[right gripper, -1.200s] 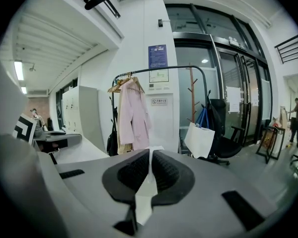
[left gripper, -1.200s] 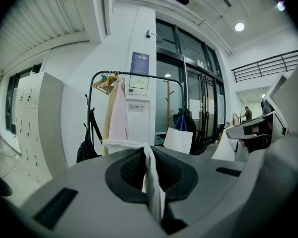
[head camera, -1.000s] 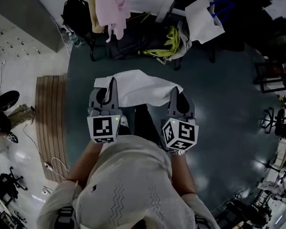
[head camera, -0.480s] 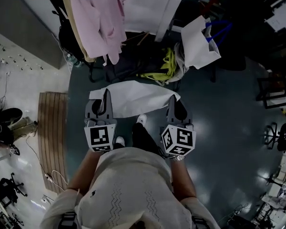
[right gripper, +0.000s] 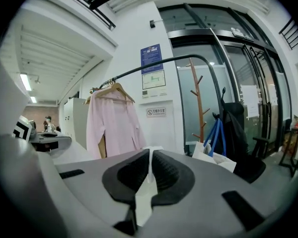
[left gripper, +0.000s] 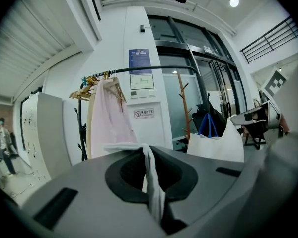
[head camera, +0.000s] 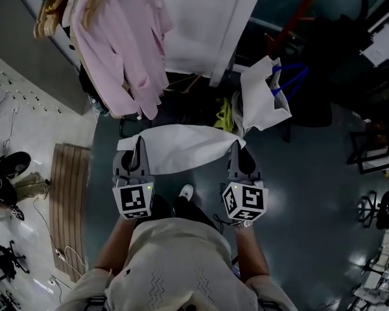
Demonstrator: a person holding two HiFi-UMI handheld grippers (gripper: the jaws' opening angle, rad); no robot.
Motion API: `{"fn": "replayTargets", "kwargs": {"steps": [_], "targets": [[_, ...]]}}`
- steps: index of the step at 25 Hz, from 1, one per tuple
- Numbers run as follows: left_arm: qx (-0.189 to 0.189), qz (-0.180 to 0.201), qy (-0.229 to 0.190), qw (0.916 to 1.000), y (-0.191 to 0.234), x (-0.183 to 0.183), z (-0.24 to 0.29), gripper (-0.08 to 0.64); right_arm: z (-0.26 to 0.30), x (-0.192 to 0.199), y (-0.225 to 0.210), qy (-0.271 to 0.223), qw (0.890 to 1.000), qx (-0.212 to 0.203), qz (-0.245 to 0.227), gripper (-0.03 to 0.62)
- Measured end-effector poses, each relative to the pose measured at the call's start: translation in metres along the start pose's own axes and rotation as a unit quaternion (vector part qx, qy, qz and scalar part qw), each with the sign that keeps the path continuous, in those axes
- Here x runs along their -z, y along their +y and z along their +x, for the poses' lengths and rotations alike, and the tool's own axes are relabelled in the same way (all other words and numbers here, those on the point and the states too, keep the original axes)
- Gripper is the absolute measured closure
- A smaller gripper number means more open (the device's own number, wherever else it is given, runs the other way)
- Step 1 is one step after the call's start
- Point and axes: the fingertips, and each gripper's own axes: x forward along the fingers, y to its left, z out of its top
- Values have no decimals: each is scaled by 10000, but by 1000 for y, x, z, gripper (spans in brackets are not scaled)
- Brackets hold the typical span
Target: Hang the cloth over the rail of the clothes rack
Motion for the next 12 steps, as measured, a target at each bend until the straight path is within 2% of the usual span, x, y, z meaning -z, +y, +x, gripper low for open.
{"fn": "replayTargets", "kwargs": {"steps": [6, 8, 12], "targets": [[122, 203, -306, 9992, 1, -33, 37, 546, 24, -42, -29, -222, 9996, 105, -159, 569], [199, 100, -342, 9992, 6, -40, 49, 546, 30, -57, -38, -317, 9990, 217, -228, 569], [320, -115, -420, 9985, 18, -58, 87, 546, 55, -85, -51, -318, 9991, 263, 42, 569]]}}
